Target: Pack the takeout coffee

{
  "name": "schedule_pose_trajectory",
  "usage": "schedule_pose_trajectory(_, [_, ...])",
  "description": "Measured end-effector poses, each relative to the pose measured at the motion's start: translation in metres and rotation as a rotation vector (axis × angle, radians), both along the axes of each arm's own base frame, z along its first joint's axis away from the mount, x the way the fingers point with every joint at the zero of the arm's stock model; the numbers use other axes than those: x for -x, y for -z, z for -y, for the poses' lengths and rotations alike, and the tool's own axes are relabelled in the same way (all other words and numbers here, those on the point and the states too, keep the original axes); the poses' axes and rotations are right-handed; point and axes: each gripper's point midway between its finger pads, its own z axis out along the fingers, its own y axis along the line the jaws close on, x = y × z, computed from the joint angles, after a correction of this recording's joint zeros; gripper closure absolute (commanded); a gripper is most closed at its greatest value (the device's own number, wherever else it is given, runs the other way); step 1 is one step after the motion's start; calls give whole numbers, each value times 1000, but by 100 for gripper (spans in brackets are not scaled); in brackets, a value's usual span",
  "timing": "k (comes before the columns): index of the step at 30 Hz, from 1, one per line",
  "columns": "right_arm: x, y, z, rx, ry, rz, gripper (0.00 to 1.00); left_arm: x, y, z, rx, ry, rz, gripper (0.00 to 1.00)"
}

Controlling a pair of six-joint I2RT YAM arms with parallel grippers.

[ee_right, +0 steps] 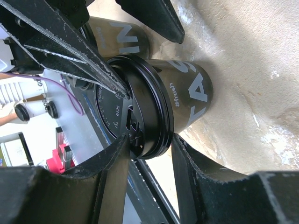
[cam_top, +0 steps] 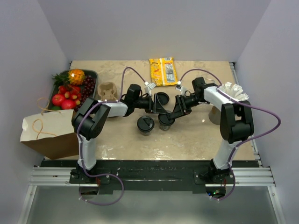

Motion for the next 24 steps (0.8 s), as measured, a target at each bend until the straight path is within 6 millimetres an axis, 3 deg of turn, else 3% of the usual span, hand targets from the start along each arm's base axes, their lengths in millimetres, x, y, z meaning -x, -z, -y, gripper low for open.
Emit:
schedule_pose_trajectory(6, [0, 0, 0, -2, 10, -10, 55, -1, 0, 0, 0, -7, -1, 33])
schedule_pose_trajectory(9, [1, -2, -2, -19, 0, -5, 46, -1, -3, 1, 13, 9, 26, 30])
schedule_pose_trajectory(13, [0, -2, -2, -26, -16, 15, 40, 1, -6, -1, 27, 36, 87, 28])
schedule_pose_trajectory(24, [-10, -10, -6, -49, -23, 66, 39, 8, -9, -6, 47, 101, 142, 27])
